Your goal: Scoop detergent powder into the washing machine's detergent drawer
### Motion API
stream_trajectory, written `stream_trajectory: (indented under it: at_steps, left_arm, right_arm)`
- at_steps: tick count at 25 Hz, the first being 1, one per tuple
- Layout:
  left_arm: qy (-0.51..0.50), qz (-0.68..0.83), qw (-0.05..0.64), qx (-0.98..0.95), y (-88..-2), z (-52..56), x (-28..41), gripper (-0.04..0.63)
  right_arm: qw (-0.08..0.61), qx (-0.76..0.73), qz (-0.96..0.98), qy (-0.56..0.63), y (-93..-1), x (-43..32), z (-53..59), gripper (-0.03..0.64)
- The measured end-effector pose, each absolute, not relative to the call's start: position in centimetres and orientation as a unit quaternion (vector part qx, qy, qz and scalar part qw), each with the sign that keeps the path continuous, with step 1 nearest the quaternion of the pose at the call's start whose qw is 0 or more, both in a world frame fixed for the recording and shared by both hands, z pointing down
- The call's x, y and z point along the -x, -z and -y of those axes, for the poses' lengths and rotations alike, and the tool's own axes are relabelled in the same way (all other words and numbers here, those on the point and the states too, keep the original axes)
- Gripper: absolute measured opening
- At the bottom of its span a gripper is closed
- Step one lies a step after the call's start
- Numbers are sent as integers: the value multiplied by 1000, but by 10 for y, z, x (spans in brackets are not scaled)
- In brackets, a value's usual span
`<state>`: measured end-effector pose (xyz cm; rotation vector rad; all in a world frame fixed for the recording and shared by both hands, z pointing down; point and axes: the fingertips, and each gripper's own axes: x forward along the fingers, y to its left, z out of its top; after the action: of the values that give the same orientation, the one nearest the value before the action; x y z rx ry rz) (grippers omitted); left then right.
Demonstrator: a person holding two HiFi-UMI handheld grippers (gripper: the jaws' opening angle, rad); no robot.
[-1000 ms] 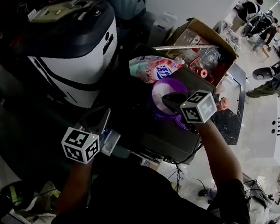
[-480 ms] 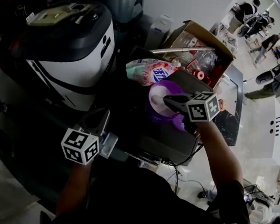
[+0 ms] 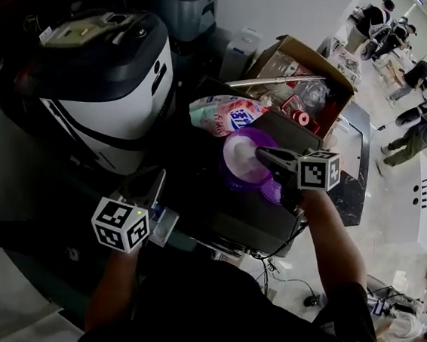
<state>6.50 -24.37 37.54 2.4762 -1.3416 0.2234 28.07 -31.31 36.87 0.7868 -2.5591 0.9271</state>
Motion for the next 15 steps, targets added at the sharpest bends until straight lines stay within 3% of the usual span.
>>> stream_trajectory:
  at_steps: [15]
  left_arm:
    - [-83,483,139,-861,-355,256,-71,3]
  right_arm:
    - [4,-264,888,-377,-338,-301,319,21]
